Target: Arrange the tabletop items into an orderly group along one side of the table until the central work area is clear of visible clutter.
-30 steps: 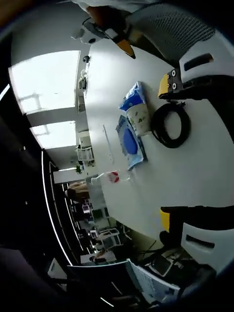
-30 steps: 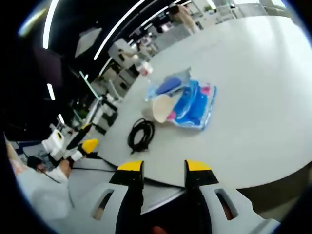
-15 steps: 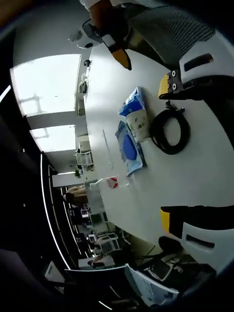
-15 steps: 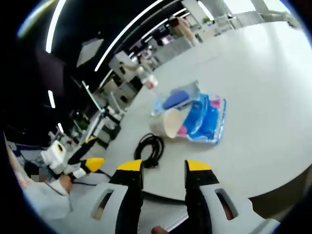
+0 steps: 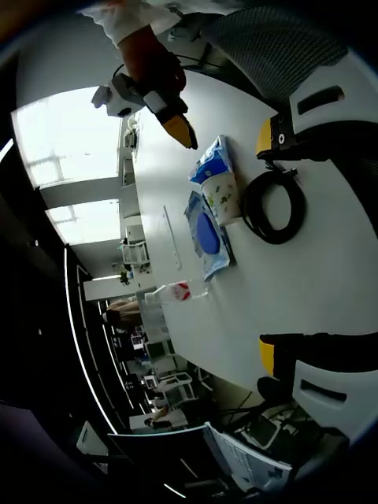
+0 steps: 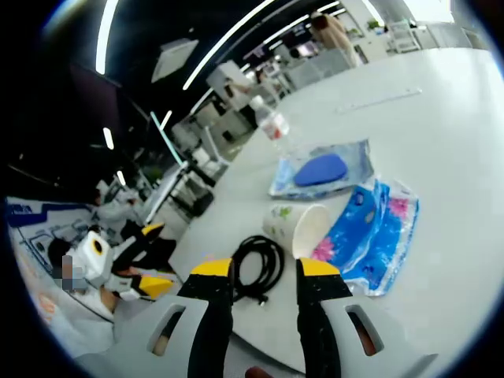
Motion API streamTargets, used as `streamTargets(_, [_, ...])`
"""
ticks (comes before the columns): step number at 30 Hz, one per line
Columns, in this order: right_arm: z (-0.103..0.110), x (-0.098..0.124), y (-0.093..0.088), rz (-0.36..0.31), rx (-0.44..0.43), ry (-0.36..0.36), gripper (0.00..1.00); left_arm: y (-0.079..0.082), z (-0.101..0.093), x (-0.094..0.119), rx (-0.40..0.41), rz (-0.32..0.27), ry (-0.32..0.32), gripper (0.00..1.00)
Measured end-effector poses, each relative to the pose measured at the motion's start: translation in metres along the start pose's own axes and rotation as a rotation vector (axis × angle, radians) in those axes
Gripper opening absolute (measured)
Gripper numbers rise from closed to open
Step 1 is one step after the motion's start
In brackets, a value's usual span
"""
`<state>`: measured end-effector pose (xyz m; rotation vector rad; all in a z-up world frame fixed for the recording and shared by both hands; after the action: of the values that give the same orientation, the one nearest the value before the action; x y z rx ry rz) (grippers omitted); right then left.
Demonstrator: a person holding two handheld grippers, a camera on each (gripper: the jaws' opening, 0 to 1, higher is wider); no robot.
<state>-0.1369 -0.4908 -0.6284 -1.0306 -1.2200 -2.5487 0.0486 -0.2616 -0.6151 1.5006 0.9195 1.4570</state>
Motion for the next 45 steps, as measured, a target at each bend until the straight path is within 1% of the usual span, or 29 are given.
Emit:
streamTargets(1, [0.000,-0.006,0.002,0.014,0.021,0.026,0.29,0.000,-0.001,-0.001,0.000,0.005,-0.002,0.95])
streamTargets(2, [-0.002,-0.011,0.003,0.029,0.029,0.033,0.29,-0.001,-0.002,-0.002,0.002,0.012,-0.005,0.95])
streamTargets(4, [-0.002,-0.019,0.004,0.052,0.050,0.037,0.29,-0.004,-0.003,-0.004,0.003,0.037,-0.017,0.95])
streamTargets(6, [-0.004,-0.026,0.006,0.061,0.047,0.041,0.29,-0.006,-0.004,-0.006,0.002,0.059,-0.031,0.94])
streamTargets(7, [-0.004,-0.029,0.007,0.064,0.045,0.045,0.29,-0.007,-0.004,-0.007,0.000,0.071,-0.030,0.93])
streamTargets(8, [-0.004,-0.032,0.008,0.068,0.044,0.050,0.29,-0.009,-0.004,-0.007,0.006,0.103,-0.022,0.91])
streamTargets(9, [-0.004,-0.035,0.009,0.071,0.042,0.053,0.28,-0.010,-0.003,-0.007,0.015,0.110,-0.019,0.87])
streamTargets(11, [-0.003,-0.041,0.010,0.076,0.039,0.060,0.29,-0.009,-0.001,-0.005,0.025,0.099,-0.012,0.85])
streamTargets(14, [-0.001,-0.048,0.010,0.082,0.044,0.064,0.29,-0.008,0.001,-0.004,0.039,0.091,0.000,0.86])
streamTargets(16, [-0.003,-0.054,0.009,0.090,0.034,0.061,0.28,-0.009,0.001,-0.005,0.040,0.098,0.001,0.86])
streamTargets(17, [-0.004,-0.059,0.007,0.093,0.026,0.059,0.28,-0.010,0.001,-0.005,0.035,0.114,0.001,0.85])
streamTargets(19, [-0.006,-0.064,0.004,0.117,0.006,0.041,0.27,-0.010,0.000,-0.006,0.035,0.120,-0.007,0.85])
streamTargets(20, [-0.006,-0.066,0.003,0.118,-0.003,0.036,0.27,-0.011,-0.001,-0.007,0.032,0.123,-0.011,0.85])
streamTargets(23, [-0.006,-0.068,0.004,0.115,-0.005,0.038,0.23,-0.013,-0.002,-0.008,0.034,0.145,-0.018,0.84])
streamTargets(27, [-0.005,-0.070,0.003,0.129,0.029,0.046,0.14,-0.012,0.000,-0.006,0.034,0.140,-0.006,0.84])
streamTargets(30, [-0.003,-0.070,0.005,0.120,0.040,0.064,0.02,-0.013,-0.001,-0.007,0.033,0.145,-0.006,0.84])
streamTargets(31, [-0.002,-0.070,0.005,0.119,0.036,0.068,0.00,-0.013,-0.001,-0.007,0.031,0.146,-0.007,0.84])
streamTargets(32, [-0.001,-0.070,0.007,0.114,0.046,0.081,0.00,-0.013,-0.001,-0.007,0.029,0.148,-0.009,0.83])
streamTargets(34, [0.001,-0.069,0.009,0.101,0.054,0.077,0.00,-0.013,-0.001,-0.007,0.028,0.150,-0.011,0.83])
streamTargets(37, [0.004,-0.067,0.014,0.092,0.049,0.116,0.00,-0.013,0.000,-0.007,0.029,0.150,-0.007,0.83])
streamTargets(40, [0.007,-0.063,0.023,0.077,0.078,0.134,0.00,-0.013,0.000,-0.006,0.029,0.151,-0.007,0.83])
streamTargets(45, [0.011,-0.057,0.037,0.059,0.101,0.157,0.00,-0.013,0.001,-0.006,0.027,0.149,-0.006,0.82])
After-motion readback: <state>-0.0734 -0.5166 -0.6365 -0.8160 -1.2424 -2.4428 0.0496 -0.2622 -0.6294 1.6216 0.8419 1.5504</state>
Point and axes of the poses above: the point that each gripper's makers call its tool centre point, and the gripper's own axes: x roughly backward along the fingers, z roughly to its left, y roughly out of its top, the point moved 10 cm from there along x, roughly backward along the fingers, and after that the axes turned 15 degrees about -y, right-handed, at the moved point
